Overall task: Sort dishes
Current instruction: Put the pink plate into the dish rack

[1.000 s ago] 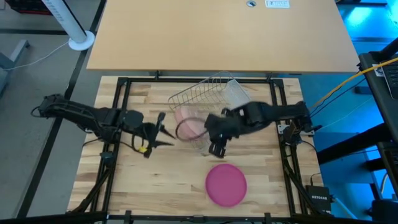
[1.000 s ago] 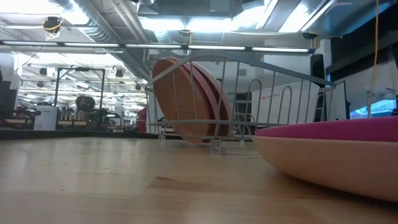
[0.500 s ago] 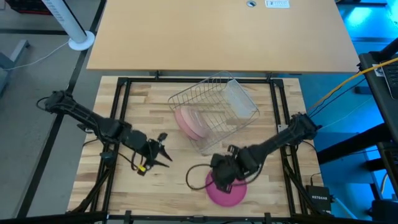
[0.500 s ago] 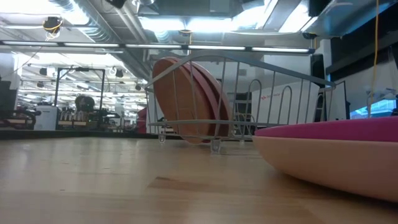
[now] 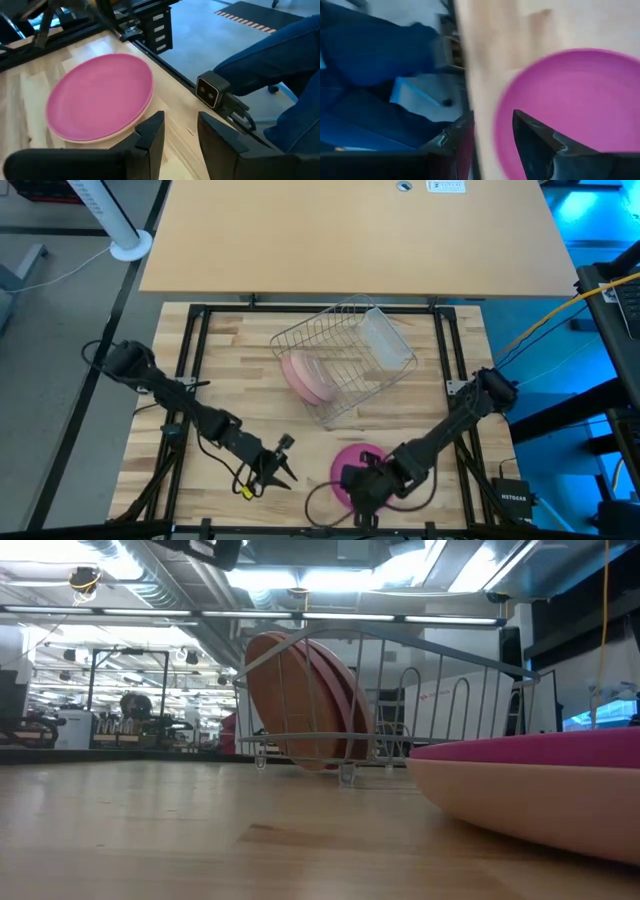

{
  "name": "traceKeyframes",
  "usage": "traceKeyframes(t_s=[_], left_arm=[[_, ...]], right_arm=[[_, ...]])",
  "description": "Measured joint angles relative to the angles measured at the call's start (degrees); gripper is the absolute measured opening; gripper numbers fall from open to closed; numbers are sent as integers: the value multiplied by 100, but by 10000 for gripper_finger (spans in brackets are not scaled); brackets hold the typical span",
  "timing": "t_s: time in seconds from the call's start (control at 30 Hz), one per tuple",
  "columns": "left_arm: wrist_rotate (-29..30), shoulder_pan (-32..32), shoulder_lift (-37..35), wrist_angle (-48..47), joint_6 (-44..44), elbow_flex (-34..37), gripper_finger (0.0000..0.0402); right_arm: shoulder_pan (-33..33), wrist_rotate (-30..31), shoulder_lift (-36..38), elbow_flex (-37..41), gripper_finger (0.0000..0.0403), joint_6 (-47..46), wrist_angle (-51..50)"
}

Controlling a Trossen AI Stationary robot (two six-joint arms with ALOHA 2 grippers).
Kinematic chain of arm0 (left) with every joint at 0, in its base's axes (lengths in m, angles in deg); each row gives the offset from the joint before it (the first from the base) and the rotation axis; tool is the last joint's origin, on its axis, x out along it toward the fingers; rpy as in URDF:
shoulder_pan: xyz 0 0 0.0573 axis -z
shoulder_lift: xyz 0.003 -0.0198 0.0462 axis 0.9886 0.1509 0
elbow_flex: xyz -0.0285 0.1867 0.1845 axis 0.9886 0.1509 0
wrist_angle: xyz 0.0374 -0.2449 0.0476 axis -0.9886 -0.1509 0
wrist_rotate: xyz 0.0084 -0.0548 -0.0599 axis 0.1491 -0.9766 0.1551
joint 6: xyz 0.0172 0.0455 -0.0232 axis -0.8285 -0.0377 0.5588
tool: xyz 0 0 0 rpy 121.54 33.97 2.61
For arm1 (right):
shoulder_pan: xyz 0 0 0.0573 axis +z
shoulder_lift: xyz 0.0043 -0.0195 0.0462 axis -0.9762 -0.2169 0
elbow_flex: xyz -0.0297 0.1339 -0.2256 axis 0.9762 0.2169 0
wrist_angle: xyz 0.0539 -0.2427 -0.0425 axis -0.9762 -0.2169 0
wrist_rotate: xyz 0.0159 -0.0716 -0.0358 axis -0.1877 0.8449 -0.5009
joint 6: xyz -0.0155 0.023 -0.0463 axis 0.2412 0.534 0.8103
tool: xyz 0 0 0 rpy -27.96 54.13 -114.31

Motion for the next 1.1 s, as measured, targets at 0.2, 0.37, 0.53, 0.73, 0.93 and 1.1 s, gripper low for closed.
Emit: traceKeyframes(t_s=[0.2,0.37,0.53,0.73,0.93,1.1], left_arm=[[4,-2,70,84,77,0,109],[4,-2,70,210,106,0,109],[4,-2,70,233,107,0,109],[5,-2,70,254,107,0,109],[7,-2,70,250,108,-2,109],[5,-2,69,250,111,-1,109]], right_arm=[[256,387,-16,202,138,-953,362],[413,411,-255,253,138,-1583,411],[555,194,-563,254,138,-1634,762],[591,58,-901,254,138,-1640,867],[573,111,-1090,252,138,-1640,847],[573,160,-1208,250,138,-1640,817]])
